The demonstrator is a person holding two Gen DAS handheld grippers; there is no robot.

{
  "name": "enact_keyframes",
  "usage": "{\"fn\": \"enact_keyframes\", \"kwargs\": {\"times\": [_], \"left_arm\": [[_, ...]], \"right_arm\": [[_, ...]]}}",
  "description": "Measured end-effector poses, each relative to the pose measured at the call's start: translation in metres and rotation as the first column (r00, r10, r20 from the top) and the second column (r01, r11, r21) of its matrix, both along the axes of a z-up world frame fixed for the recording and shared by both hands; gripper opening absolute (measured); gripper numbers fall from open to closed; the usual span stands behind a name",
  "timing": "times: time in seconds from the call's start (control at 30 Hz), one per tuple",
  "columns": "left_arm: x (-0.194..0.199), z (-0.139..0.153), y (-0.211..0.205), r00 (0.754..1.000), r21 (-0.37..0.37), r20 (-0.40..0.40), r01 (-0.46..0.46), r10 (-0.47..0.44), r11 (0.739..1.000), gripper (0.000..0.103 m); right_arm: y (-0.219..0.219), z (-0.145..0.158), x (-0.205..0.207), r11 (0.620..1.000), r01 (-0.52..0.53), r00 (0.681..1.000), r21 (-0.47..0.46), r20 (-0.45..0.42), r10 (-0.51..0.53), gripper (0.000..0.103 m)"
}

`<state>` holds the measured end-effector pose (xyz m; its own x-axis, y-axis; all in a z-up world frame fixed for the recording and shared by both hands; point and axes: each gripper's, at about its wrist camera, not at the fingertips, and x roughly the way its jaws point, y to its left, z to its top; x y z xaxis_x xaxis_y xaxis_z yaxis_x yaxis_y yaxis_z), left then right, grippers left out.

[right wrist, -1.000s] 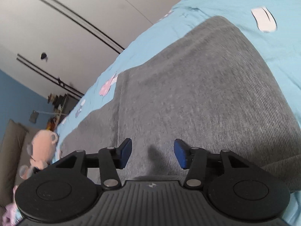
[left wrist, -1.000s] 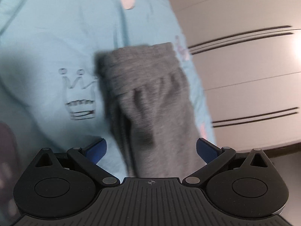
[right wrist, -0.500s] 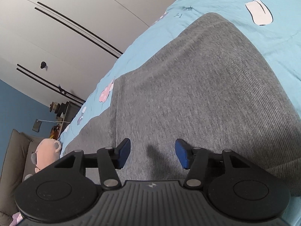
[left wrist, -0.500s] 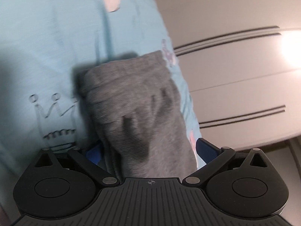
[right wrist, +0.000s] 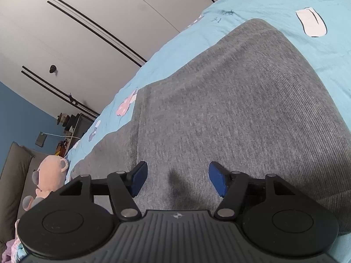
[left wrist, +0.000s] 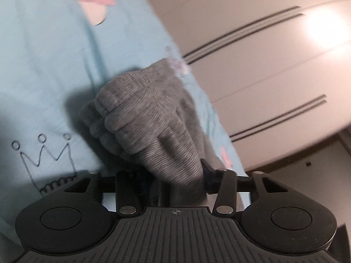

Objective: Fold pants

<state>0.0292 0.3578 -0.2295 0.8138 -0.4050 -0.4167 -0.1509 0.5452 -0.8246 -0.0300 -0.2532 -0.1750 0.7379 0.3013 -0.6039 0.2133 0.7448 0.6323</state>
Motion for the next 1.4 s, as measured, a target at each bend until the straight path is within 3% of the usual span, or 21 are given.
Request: {"fn": "enact_keyframes", "kwargs": {"times": [0.03, 0.1, 0.17, 0.2, 0.27, 0.37, 0.47, 0.57, 0.73, 0.87, 0.9, 0.97, 1.07, 1.17, 1.4], "left_arm": [[-0.002, -0.002, 0.002, 1.0, -0.023, 0.015, -0.006, 0.007, 1.0, 0.047], [0.001, -0.012, 0.007, 0.999, -0.073, -0.035, -0.022, 0.02, 0.997, 0.048], [0.007, -0.021, 0.007, 0.994, -0.073, -0.106, -0.033, 0.025, 0.997, 0.051], [0.007, -0.021, 0.006, 0.994, -0.077, -0.102, -0.033, 0.025, 0.997, 0.054], [0.005, -0.019, 0.01, 0.995, -0.108, -0.095, -0.033, 0.022, 0.994, 0.069], [0.014, -0.013, 0.006, 0.996, -0.12, -0.088, -0.034, 0.024, 0.992, 0.082], [0.014, -0.005, -0.003, 1.0, -0.075, -0.015, -0.023, 0.022, 0.997, 0.082], [0.009, -0.012, -0.001, 0.997, -0.08, -0.055, -0.053, 0.049, 0.995, 0.081], [0.02, -0.02, 0.01, 0.994, -0.176, -0.092, -0.078, 0.062, 0.981, 0.084], [0.03, -0.016, 0.011, 0.99, -0.181, -0.13, -0.072, 0.048, 0.981, 0.086], [0.03, -0.014, 0.012, 0.99, -0.175, -0.136, -0.072, 0.048, 0.982, 0.084], [0.021, -0.008, 0.011, 0.986, -0.142, -0.153, -0.082, 0.06, 0.987, 0.061], [0.02, -0.013, 0.012, 0.983, -0.068, -0.172, -0.069, 0.057, 0.995, 0.035], [0.015, -0.011, 0.015, 0.983, -0.084, -0.171, -0.08, 0.064, 0.993, 0.026], [0.007, 0.028, -0.004, 0.993, 0.065, -0.08, -0.083, 0.089, 0.994, 0.019]], "right_arm": [[-0.001, 0.0, 0.0, 1.0, 0.001, 1.0, 0.004, 0.0, -0.001, 0.063], [-0.002, -0.001, 0.0, 1.0, 0.004, 1.0, 0.011, 0.002, -0.004, 0.063], [-0.001, -0.001, 0.0, 1.0, 0.004, 1.0, 0.009, 0.004, -0.004, 0.064], [-0.001, -0.001, 0.001, 1.0, 0.003, 1.0, 0.007, 0.004, -0.003, 0.065], [0.001, -0.001, 0.001, 1.0, -0.003, 1.0, 0.003, 0.008, 0.003, 0.068], [0.002, 0.0, 0.001, 1.0, -0.009, 1.0, -0.008, 0.011, 0.009, 0.069], [0.002, 0.0, 0.001, 1.0, -0.008, 1.0, -0.004, 0.012, 0.008, 0.069], [0.001, -0.001, 0.001, 1.0, -0.006, 1.0, 0.001, 0.014, 0.006, 0.069], [0.002, -0.001, 0.001, 1.0, -0.012, 1.0, -0.002, 0.021, 0.012, 0.073], [0.004, 0.0, 0.002, 1.0, -0.021, 0.999, -0.007, 0.028, 0.021, 0.078], [0.005, 0.0, 0.003, 1.0, -0.024, 0.999, -0.012, 0.028, 0.024, 0.079], [0.007, 0.001, 0.003, 0.999, -0.029, 0.999, -0.023, 0.028, 0.03, 0.079], [0.006, 0.0, 0.003, 0.999, -0.03, 0.999, -0.023, 0.029, 0.031, 0.079], [0.006, 0.0, 0.002, 0.999, -0.027, 0.999, -0.025, 0.029, 0.028, 0.079], [0.008, 0.001, 0.002, 0.999, -0.03, 0.999, -0.038, 0.029, 0.032, 0.079]]}}
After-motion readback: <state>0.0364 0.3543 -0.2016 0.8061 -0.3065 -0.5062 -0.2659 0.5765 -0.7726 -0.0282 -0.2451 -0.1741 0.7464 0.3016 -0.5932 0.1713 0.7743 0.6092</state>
